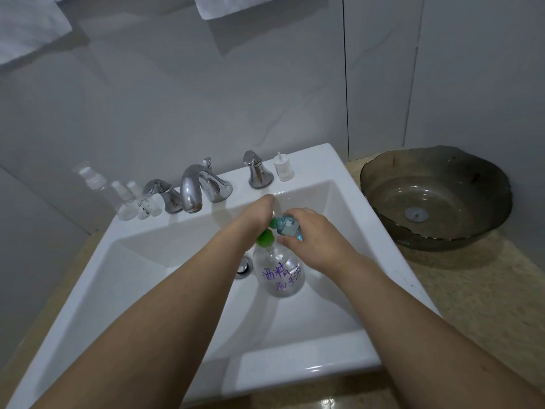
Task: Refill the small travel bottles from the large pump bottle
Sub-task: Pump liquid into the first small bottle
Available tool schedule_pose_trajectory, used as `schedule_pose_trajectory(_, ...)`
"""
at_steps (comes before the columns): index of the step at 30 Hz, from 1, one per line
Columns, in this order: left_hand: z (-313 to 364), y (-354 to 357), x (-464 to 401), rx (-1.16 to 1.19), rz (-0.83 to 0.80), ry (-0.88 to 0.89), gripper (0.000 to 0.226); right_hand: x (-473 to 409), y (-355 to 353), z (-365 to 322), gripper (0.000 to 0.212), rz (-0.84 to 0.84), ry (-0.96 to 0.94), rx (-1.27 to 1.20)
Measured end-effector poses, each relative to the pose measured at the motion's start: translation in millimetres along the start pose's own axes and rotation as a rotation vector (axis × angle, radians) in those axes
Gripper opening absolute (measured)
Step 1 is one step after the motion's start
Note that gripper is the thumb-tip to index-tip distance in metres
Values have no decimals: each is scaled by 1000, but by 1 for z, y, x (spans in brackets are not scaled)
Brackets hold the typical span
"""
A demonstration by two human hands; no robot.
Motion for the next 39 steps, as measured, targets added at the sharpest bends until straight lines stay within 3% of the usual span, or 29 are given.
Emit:
schedule_pose_trajectory(9, 3, -4, -3, -38, -32, -62, 56, 1, -1, 1, 43, 3, 17, -41)
schedule_pose_trajectory(20, 2, -7, 1, -83, -9, -77, 48, 1, -6, 1, 41, 34, 26, -51)
schedule_pose_trajectory(28, -1, -4, -1, -71, -13, -99, 56, -1, -3, 1, 46, 34, 9, -26)
schedule_pose_trajectory(39, 0, 4, -3, 1, -43, -14, 40, 1, -2, 0, 45, 3, 21, -7)
Point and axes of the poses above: each hand's wrist, its own x-axis away from the middle knuckle, its own y-axis out of the palm, z = x × y, the point moved 10 cm from there along -x, towards the middle knuckle, and after that the axes turned 15 degrees about x, right-handed, at the moved point
